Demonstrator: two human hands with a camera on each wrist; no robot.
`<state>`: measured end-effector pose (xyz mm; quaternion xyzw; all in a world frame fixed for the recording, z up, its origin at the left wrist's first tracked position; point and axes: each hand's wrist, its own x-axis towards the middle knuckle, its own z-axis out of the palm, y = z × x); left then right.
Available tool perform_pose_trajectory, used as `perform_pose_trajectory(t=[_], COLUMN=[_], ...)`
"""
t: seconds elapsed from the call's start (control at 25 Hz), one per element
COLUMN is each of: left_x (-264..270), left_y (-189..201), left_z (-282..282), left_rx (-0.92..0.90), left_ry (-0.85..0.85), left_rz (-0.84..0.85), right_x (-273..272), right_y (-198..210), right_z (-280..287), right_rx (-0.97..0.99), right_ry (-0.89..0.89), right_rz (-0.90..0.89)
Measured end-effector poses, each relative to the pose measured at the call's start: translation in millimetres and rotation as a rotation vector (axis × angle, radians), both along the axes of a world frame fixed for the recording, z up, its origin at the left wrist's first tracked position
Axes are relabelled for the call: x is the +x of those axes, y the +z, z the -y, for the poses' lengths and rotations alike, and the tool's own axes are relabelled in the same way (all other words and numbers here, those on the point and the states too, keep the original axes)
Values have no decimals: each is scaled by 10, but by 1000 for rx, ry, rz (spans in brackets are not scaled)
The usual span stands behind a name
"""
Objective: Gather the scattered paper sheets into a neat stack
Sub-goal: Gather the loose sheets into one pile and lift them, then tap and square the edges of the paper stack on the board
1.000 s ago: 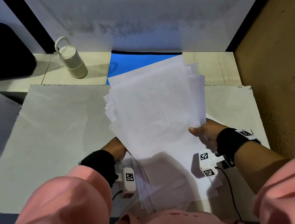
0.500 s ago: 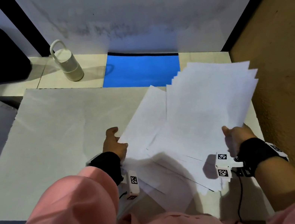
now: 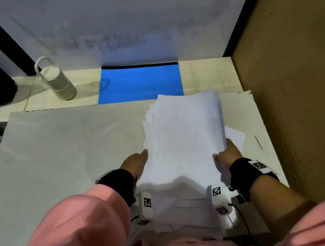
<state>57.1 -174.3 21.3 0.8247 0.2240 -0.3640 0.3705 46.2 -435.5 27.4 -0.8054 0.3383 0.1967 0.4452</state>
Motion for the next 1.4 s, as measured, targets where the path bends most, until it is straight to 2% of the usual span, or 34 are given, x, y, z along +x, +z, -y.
perform_pose_trajectory(t=[0.12, 0.2, 0.28, 0.36, 0.4, 0.48, 0.6, 0.68, 0.76, 0.88, 1.0, 1.08, 1.16, 1.28, 1.4], left_x=[-79, -111, -118, -115, -123, -141, -188, -242, -303, -338, -263, -143, 28, 265, 359], left_y=[-44, -55, -27, -28, -10, 0, 9, -2, 10, -19, 136, 422, 765, 1156, 1268], left_z=[125, 185, 200, 196, 223, 339, 622, 780, 851, 801, 694, 569, 392, 120, -97], left_rx=[-88, 31, 79, 100, 129, 147, 144, 31, -148, -208, -343, -540, -661, -534, -432], left_ry=[87, 64, 59, 13, -53, -165, -248, -163, 14, 83, 236, 427, 513, 479, 531], left_rz=[108, 171, 166, 141, 135, 136, 200, 259, 239, 204, 352, 477, 581, 681, 730], right_x=[-76, -118, -160, -225, -247, -242, -219, -241, -281, -303, -217, -102, 71, 299, 365], right_y=[-55, -76, -70, -34, -14, -24, -41, -32, 34, 118, 324, 615, 961, 1317, 1400], right_z=[-147, -169, -69, 76, 114, 116, 100, 162, 260, 370, 317, 174, 36, -153, -314], right_rx=[69, 92, -47, -262, -288, -199, -100, -33, 68, 252, 315, 411, 465, 500, 515], right_ry=[-32, -180, -371, -444, -458, -457, -460, -482, -486, -470, -377, -360, -302, -187, -118], right_rz=[-25, 30, 68, -81, -138, -123, -57, -42, -47, -29, 137, 349, 557, 749, 791])
